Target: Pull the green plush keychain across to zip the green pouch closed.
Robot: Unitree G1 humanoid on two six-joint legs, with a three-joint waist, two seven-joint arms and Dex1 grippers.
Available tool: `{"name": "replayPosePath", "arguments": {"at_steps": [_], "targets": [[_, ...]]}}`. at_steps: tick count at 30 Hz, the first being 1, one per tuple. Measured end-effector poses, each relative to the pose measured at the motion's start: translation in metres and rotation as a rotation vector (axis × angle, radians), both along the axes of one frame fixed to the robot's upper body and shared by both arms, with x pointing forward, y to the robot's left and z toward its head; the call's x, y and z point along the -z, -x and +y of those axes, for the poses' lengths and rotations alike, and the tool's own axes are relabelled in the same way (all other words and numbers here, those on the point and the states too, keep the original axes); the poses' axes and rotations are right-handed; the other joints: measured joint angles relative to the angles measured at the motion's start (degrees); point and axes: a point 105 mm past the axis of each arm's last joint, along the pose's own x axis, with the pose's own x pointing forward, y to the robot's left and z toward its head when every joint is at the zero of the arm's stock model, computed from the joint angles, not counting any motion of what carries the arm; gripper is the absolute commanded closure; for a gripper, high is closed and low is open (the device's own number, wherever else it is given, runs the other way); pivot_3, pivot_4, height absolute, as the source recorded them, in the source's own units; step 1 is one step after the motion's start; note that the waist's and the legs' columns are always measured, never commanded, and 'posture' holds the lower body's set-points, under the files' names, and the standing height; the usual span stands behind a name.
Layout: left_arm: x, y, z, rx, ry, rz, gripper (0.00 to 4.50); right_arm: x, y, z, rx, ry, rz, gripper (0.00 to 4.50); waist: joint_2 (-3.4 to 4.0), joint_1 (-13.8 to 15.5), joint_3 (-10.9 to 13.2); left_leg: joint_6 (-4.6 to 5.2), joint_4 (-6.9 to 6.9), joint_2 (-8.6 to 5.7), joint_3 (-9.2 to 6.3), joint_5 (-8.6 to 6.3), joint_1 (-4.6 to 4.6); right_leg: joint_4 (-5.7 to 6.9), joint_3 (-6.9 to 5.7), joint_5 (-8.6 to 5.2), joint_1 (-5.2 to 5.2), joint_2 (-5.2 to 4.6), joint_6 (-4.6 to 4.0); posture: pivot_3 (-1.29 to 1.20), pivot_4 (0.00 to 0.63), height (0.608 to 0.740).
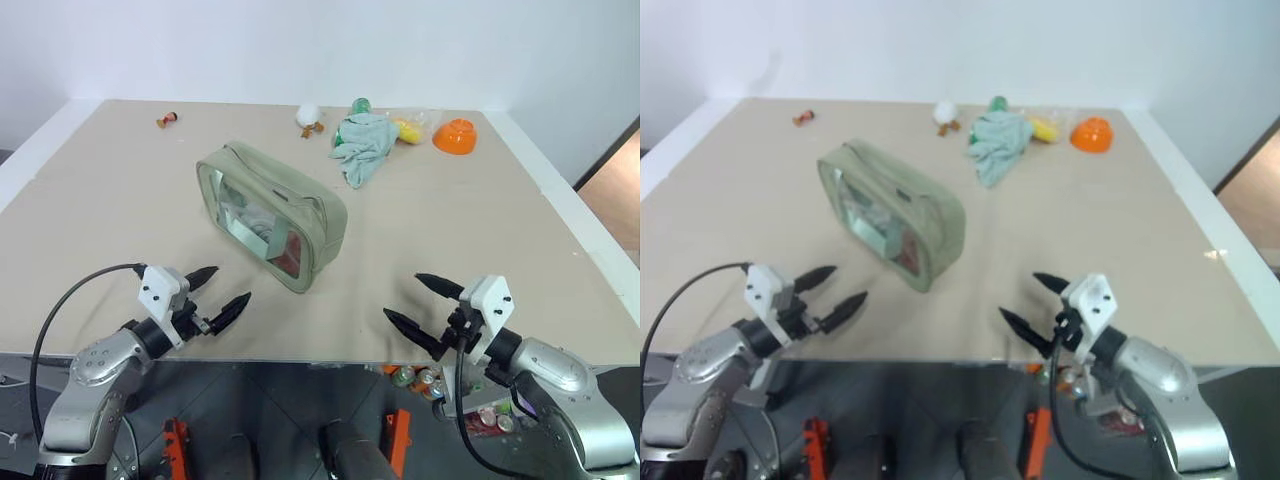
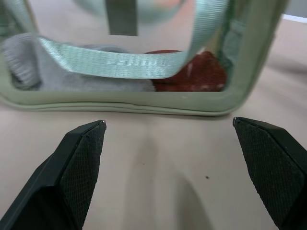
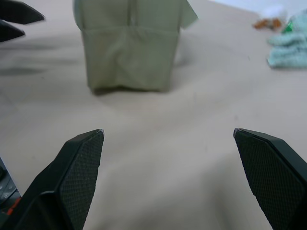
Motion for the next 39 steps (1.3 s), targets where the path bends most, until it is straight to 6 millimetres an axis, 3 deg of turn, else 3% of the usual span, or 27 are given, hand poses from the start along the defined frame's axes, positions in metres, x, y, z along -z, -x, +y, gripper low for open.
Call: {"name": "replayPosePath", "arguments": {"at_steps": [4, 6, 19, 25, 26, 28, 36, 39], "targets": [[-0.001, -0.002, -0.001, 0.025, -0.001, -0.002, 0.11, -0.049, -0.004, 0.032, -0.095, -0.044, -0.095, 0.0, 0.01, 0.0, 0.0, 0.02, 0.0, 0.0, -0.08, 0.01, -0.01, 0.0, -0.06, 0.02, 0.02, 0.01, 0.0, 0.0, 0.15, 0.74], [-0.001, -0.003, 0.0, 0.027, -0.002, 0.0, 0.11, -0.062, -0.004, 0.041, -0.103, -0.049, -0.11, 0.0, -0.03, 0.0, 0.0, 0.01, -0.01, 0.0, -0.13, 0.01, -0.05, 0.0, -0.1, -0.01, 0.01, 0.0, -0.02, 0.0, 0.15, 0.74], [-0.008, -0.006, 0.003, 0.042, -0.016, -0.014, 0.11, -0.059, -0.011, 0.096, -0.108, -0.029, 0.003, 0.0, -0.02, 0.1, 0.0, -0.01, -0.04, 0.04, -0.31, -0.01, -0.3, 0.0, -0.31, -0.03, -0.14, -0.02, 0.02, 0.0, 0.15, 0.74], [-0.007, -0.009, 0.007, 0.032, -0.018, -0.005, 0.11, -0.056, -0.022, 0.109, -0.08, -0.03, 0.017, 0.0, -0.02, 0.2, 0.0, -0.01, -0.03, 0.04, -0.35, -0.01, -0.34, 0.0, -0.36, -0.03, -0.14, -0.04, 0.03, 0.0, 0.15, 0.74], [-0.007, -0.01, 0.007, 0.033, -0.017, -0.008, 0.0, -0.058, -0.025, 0.113, -0.07, -0.037, 0.013, 0.4, -0.02, 0.2, 0.0, -0.01, -0.04, 0.05, -0.35, -0.01, -0.34, 0.0, -0.37, -0.02, -0.15, -0.03, 0.05, 0.0, 0.15, 0.74], [-0.008, -0.01, 0.007, 0.033, -0.018, -0.011, 0.0, -0.057, -0.027, 0.116, -0.065, -0.043, 0.019, 0.75, -0.02, 0.2, 0.0, -0.01, -0.05, 0.05, -0.41, -0.01, -0.35, 0.0, -0.43, 0.0, -0.14, -0.03, 0.07, 0.0, 0.15, 0.74], [-0.008, -0.011, 0.006, 0.031, -0.023, -0.011, 0.0, -0.056, -0.035, 0.118, -0.033, -0.051, 0.018, 3.6, -0.02, 0.2, 0.0, -0.01, -0.07, 0.06, -0.49, -0.01, -0.37, 0.0, -0.51, -0.01, -0.15, -0.02, 0.07, 0.0, 0.15, 0.74], [-0.009, -0.012, 0.006, 0.031, -0.026, -0.016, 0.0, -0.057, -0.035, 0.118, -0.038, -0.046, 0.012, 4.44, -0.02, 0.2, 0.0, -0.01, -0.07, 0.06, -0.53, -0.01, -0.38, 0.0, -0.55, -0.02, -0.14, -0.03, 0.07, 0.0, 0.15, 0.74]]}}
